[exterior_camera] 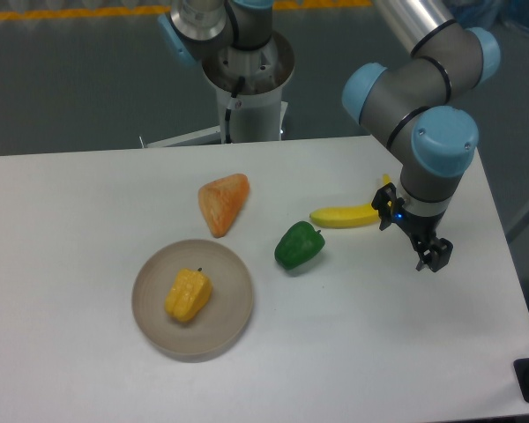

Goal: Place the yellow pepper on the plate

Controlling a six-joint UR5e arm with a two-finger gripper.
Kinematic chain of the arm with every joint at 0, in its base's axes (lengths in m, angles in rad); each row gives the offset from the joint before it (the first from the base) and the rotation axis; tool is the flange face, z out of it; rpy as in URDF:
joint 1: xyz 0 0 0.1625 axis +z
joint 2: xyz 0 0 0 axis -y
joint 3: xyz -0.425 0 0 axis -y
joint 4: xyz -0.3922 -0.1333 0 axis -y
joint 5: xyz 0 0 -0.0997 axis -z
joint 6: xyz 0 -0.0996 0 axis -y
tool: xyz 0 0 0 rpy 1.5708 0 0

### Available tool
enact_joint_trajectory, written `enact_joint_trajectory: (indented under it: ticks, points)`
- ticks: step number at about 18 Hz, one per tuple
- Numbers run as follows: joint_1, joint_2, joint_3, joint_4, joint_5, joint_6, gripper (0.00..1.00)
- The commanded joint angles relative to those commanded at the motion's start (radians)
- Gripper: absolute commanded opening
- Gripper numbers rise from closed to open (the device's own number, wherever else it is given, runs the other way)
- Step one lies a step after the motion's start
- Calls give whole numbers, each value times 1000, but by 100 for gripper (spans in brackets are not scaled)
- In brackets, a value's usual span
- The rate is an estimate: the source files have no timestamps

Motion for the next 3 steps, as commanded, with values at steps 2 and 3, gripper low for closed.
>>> enact_joint_trajectory:
  ticks: [2, 3]
  points:
    - [0, 0, 0, 0, -5, 0, 100]
    - [0, 0, 0, 0, -8, 0, 100]
